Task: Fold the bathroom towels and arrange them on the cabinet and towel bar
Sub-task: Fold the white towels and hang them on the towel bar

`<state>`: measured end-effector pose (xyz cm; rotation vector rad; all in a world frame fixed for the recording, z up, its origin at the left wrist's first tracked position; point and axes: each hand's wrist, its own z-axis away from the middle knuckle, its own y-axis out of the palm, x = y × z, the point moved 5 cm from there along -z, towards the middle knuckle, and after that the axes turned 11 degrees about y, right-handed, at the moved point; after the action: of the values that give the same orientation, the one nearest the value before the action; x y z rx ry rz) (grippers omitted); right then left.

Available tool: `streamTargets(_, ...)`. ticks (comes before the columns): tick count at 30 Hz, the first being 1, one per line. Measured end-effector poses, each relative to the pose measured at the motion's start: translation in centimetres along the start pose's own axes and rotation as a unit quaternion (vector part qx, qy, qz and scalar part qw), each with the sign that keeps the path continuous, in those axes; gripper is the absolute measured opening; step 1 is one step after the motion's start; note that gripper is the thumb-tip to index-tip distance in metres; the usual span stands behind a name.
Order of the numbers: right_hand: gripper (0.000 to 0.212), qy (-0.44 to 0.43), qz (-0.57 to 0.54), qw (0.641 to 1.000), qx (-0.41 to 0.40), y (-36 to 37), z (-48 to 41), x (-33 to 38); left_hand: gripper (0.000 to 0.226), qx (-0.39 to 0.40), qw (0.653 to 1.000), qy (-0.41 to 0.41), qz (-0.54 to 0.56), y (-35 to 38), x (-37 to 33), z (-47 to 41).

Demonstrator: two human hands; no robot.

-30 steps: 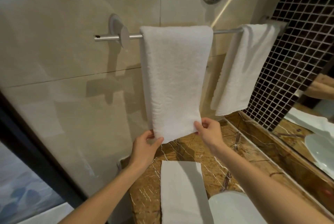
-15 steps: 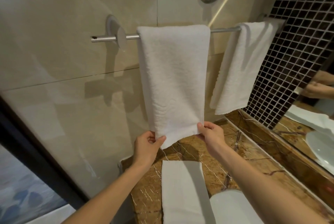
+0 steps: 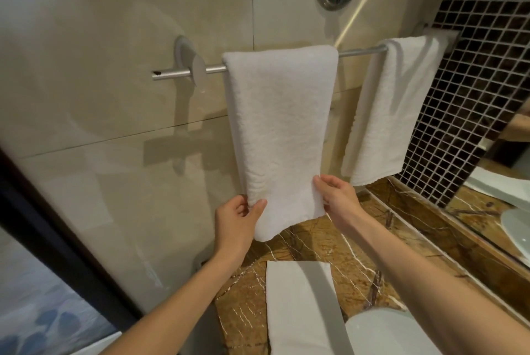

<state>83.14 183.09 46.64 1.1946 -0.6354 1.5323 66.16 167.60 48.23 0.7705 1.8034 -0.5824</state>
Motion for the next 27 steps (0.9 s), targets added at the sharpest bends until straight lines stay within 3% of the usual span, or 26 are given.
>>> streamTargets(4,0.028,-0.002,0.019,1.000,-0.014,0.1,0.0,0.1,0.028,-0.013,1.000,0.000,0.000,0.0,0.0,0.3)
streamTargets(9,0.032,0.002,0.051,0.998,-0.022,0.0,0.3,0.1,0.008,0.001,1.000,-0.021,0.001,0.0,0.6,0.7)
streamTargets(14,0.035,0.019,0.109,0.993,-0.031,0.0,0.2,0.1,0.022,0.051,0.997,-0.030,-0.042,-0.2,1.8,1.0)
streamTargets(24,0.047,0.056,0.162,0.982,-0.080,0.2,0.3,-2.2,0.018,0.109,0.987,-0.059,-0.102,-0.8,4.8,1.8)
streamTargets(27,0.054,0.105,0.150,0.976,-0.116,0.2,0.7,-3.4,0.026,0.153,0.968,-0.032,-0.196,-0.8,5.5,2.1)
